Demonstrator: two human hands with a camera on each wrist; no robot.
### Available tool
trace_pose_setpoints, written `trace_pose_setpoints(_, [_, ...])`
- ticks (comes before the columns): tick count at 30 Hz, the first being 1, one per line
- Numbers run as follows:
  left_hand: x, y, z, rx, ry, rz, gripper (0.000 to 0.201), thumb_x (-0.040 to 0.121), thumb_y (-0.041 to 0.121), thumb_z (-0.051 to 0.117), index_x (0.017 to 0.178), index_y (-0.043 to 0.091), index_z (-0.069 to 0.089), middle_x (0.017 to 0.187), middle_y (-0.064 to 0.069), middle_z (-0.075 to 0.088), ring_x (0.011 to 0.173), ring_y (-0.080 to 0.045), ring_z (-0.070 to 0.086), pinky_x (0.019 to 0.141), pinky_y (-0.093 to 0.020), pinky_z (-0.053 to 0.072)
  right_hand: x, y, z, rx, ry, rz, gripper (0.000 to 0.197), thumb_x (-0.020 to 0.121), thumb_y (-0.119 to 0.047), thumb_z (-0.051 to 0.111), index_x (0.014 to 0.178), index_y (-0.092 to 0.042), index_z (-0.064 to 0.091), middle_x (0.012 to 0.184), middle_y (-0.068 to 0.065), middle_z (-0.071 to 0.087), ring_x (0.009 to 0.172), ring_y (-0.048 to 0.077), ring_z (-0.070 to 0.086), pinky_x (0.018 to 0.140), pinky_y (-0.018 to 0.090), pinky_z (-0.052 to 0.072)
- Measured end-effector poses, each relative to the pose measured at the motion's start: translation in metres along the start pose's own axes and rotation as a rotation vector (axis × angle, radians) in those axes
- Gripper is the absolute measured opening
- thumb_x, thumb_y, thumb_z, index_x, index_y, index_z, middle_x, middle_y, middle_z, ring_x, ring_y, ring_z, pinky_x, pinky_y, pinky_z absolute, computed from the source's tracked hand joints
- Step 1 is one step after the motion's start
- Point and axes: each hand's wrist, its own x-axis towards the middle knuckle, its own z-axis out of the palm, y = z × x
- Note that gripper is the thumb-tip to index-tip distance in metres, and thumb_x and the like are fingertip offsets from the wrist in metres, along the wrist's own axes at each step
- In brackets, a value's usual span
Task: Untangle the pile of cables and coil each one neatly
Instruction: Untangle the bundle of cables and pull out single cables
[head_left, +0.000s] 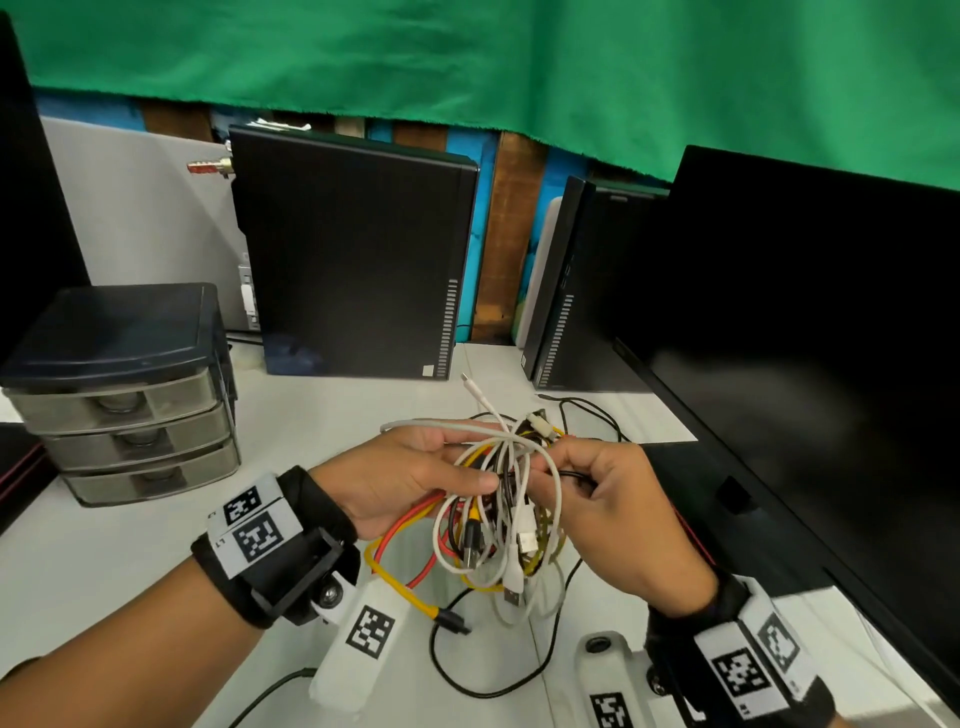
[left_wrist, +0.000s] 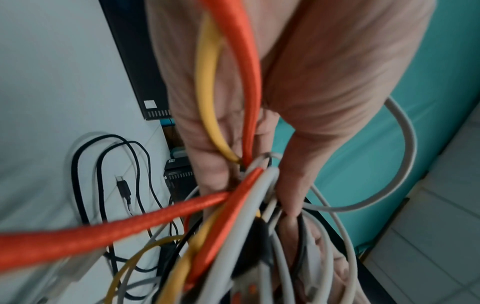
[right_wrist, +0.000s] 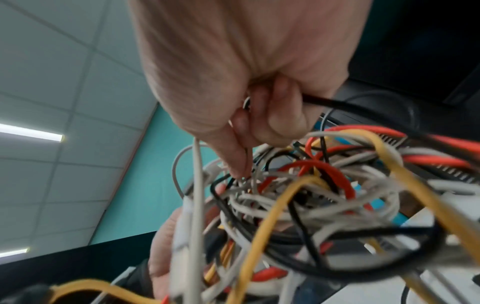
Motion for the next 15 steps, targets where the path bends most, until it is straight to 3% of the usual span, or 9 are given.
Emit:
trace_pose_setpoints(2, [-0.001,0.000,0.002,0.034,-0.027,0.014,0.039,0.091,-0.006,0.062,0.128,0.007,0.063,0.121,-0.023,0.067,0.107,-0.035,0.065,0.095,-0.044,0.055,-0.001,-0.002,0.002,0.035,-0.006,0.000,0.025,0.093,-0.011,0.068,0.072,-0.021,0.074,0.048,-0.008,0.041,0.044,0.007,0.030,0.044,0.020,0.030])
trace_pose_setpoints(4, [0.000,0.000,0.003,0.072,-0.033,0.026,0.039,0.088,-0.005,0.064,0.124,0.009,0.066,0.118,-0.021,0.068,0.108,-0.037,0.065,0.098,-0.048,0.053,-0.001,0.000,0.002,0.030,-0.014,0.007,0.023,0.093,-0.010,0.069,0.072,-0.018,0.074,0.050,-0.006,0.042,0.046,0.006,0.031,0.045,0.019,0.030])
trace_pose_setpoints(8, [-0.001,-0.002,0.006,0.197,0.011,0.039,0.056,0.079,-0.002,0.068,0.132,0.013,0.061,0.123,-0.021,0.068,0.119,-0.044,0.061,0.107,-0.062,0.042,-0.004,0.002,0.005,-0.021,-0.058,0.013,0.021,0.093,-0.008,0.069,0.075,-0.018,0.073,0.048,-0.013,0.048,0.045,0.001,0.037,0.049,0.016,0.033])
trace_pose_setpoints(10, [-0.001,-0.003,0.008,0.257,0.016,0.029,0.056,0.081,0.000,0.068,0.133,0.021,0.061,0.122,-0.019,0.069,0.116,-0.043,0.063,0.104,-0.065,0.044,-0.007,-0.001,0.008,-0.054,-0.077,0.006,0.023,0.094,-0.005,0.066,0.076,-0.019,0.071,0.049,-0.018,0.055,0.045,-0.001,0.046,0.051,0.010,0.036])
trace_pose_setpoints(13, [-0.002,0.000,0.012,0.380,0.064,0.030,0.048,0.087,0.007,0.065,0.129,0.032,0.062,0.114,-0.010,0.072,0.103,-0.038,0.069,0.087,-0.059,0.055,-0.008,-0.003,0.010,-0.064,-0.046,-0.013,0.023,0.095,-0.002,0.063,0.079,-0.015,0.072,0.059,-0.014,0.063,0.051,-0.001,0.054,0.054,0.011,0.041])
trace_pose_setpoints(15, [-0.003,0.002,0.013,0.427,0.085,0.061,0.042,0.089,0.006,0.064,0.123,0.030,0.065,0.112,-0.007,0.073,0.102,-0.041,0.069,0.085,-0.063,0.055,-0.008,-0.003,0.010,-0.045,-0.037,-0.012,0.026,0.095,-0.001,0.062,0.077,-0.018,0.072,0.061,-0.012,0.065,0.052,0.000,0.054,0.054,0.012,0.042])
